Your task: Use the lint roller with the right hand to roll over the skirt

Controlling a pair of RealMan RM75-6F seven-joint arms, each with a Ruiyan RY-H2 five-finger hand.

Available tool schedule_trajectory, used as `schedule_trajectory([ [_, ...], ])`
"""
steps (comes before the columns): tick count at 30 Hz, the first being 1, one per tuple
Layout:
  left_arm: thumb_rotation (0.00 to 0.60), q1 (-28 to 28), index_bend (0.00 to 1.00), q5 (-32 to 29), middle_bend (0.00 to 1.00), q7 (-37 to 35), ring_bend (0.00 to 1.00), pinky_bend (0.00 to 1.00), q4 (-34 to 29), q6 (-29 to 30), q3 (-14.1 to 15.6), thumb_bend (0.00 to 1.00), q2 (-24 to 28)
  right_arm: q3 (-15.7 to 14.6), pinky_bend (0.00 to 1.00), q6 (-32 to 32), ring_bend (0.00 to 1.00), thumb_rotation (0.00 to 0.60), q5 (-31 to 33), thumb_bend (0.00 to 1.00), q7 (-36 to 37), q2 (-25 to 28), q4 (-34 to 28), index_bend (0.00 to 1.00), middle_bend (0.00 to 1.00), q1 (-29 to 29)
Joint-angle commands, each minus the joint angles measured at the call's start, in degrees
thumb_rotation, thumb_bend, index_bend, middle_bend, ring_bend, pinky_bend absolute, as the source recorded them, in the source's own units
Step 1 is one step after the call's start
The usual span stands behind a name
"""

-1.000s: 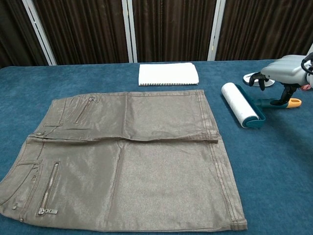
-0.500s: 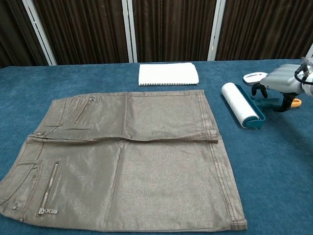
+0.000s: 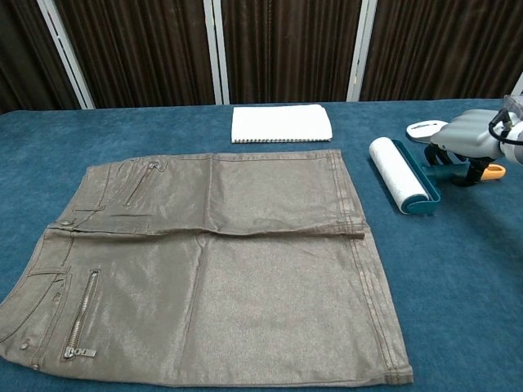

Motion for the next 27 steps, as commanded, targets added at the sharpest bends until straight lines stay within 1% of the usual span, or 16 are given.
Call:
schedule_trajectory([
  [1,0.600,-0.02,0.00,0.02,0.00,-0.05,0.00,0.00,-0.11,0.00,0.03,0.00,0.03,-0.87,0.50,1.58,0.49,0.600,-1.34,0.64,2.00,0.54,0.01,0.50,0.57,-0.33],
  [5,0.600,-0.11,0.00,0.07,0.00,-0.32,0.00,0.00,-0.46,-0.15,0.12,0.00,0.22,-1.51,0.50,4.43,0.49,0.600,-2.84,0.69,4.30,2.10,-1.33,0.51,0.57,-0.70],
  [9,0.600,-0.24,0.00,0.24,0.00,-0.79,0.00,0.00,-0.89,-0.29,0.18,0.00,0.55,-1.58,0.51,8.37,0.50,0.600,-4.29,0.71,4.99,5.36,-5.15,0.51,0.58,-0.75],
  [12,0.600,-0.37,0.00,0.29,0.00,-1.35,0.00,0.00,-1.21,-0.52,0.21,0.00,0.83,-1.10,0.51,11.42,0.50,0.600,-5.13,0.73,4.30,8.74,-10.14,0.51,0.58,-0.52],
  [16,0.600,-0.63,0.00,0.29,0.00,-2.14,0.00,0.00,-1.64,-0.98,0.21,0.00,1.28,-0.46,0.51,13.95,0.50,0.600,-6.20,0.76,0.91,14.42,-19.83,0.51,0.58,0.16],
  [20,0.600,-0.88,0.00,0.49,0.00,-2.76,0.00,0.00,-1.89,-1.44,0.35,0.00,1.63,0.56,0.51,14.12,0.50,0.600,-6.65,0.78,-6.95,20.35,-32.54,0.52,0.58,1.47],
  [21,0.600,-0.90,0.00,0.50,0.00,-2.80,0.00,0.00,-1.89,-1.47,0.36,0.00,1.66,0.66,0.51,13.96,0.50,0.600,-6.59,0.78,-7.75,20.74,-33.55,0.52,0.58,1.60],
  [23,0.600,-0.96,0.00,0.49,0.00,-3.00,0.00,0.00,-1.88,-1.67,0.43,0.00,1.75,0.93,0.51,13.26,0.50,0.600,-7.26,0.78,-12.13,22.09,-38.24,0.52,0.58,2.73],
  [26,0.600,-1.03,0.00,0.41,0.00,-3.36,0.00,0.00,-1.85,-1.97,0.54,0.00,1.89,1.68,0.51,10.73,0.50,0.600,-6.91,0.79,-19.61,23.10,-44.63,0.52,0.59,4.58],
  [27,0.600,-1.05,0.00,0.36,0.00,-3.56,0.00,0.00,-1.80,-2.06,0.57,0.00,1.94,2.42,0.51,8.92,0.50,0.600,-5.49,0.80,-24.24,23.16,-47.65,0.52,0.59,5.47],
])
